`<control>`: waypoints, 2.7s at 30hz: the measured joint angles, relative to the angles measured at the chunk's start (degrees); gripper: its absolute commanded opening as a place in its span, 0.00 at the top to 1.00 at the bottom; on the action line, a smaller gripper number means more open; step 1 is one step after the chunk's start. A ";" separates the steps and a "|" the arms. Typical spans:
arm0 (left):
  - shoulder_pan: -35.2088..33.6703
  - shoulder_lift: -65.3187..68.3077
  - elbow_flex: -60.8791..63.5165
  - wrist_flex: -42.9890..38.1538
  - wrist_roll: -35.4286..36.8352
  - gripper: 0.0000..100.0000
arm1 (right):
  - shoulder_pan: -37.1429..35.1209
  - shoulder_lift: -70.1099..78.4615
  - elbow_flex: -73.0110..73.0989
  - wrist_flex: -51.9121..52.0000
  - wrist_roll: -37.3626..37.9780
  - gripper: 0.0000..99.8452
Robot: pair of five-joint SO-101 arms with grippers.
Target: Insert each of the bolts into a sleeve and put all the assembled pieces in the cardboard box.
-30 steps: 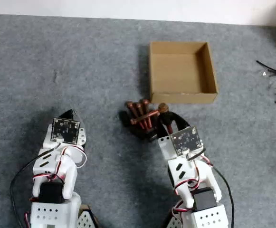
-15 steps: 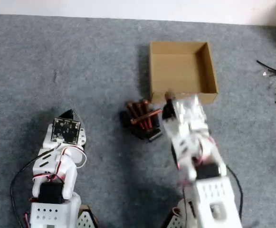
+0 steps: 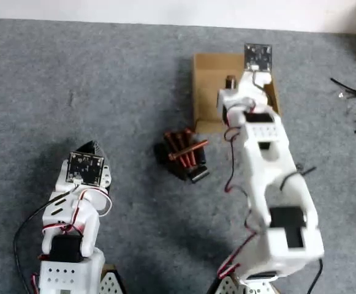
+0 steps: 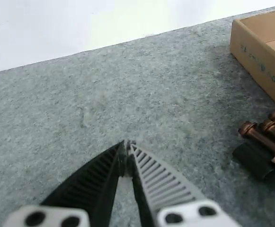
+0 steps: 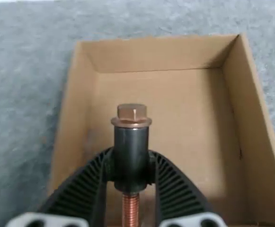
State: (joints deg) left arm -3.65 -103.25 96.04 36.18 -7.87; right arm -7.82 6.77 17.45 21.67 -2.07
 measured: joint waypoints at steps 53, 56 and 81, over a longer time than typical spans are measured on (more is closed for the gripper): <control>0.00 0.00 0.00 0.00 -0.09 0.97 | -18.20 -33.23 29.98 15.38 5.36 0.74; 0.00 0.00 0.00 0.00 -0.09 0.97 | -18.02 -33.23 32.97 15.12 5.36 0.74; 0.00 0.00 0.00 0.00 -0.09 0.97 | -15.47 -11.78 30.42 7.91 5.54 0.74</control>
State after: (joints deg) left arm -3.65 -103.25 96.04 36.18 -7.96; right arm -23.30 -5.01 47.87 29.58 3.47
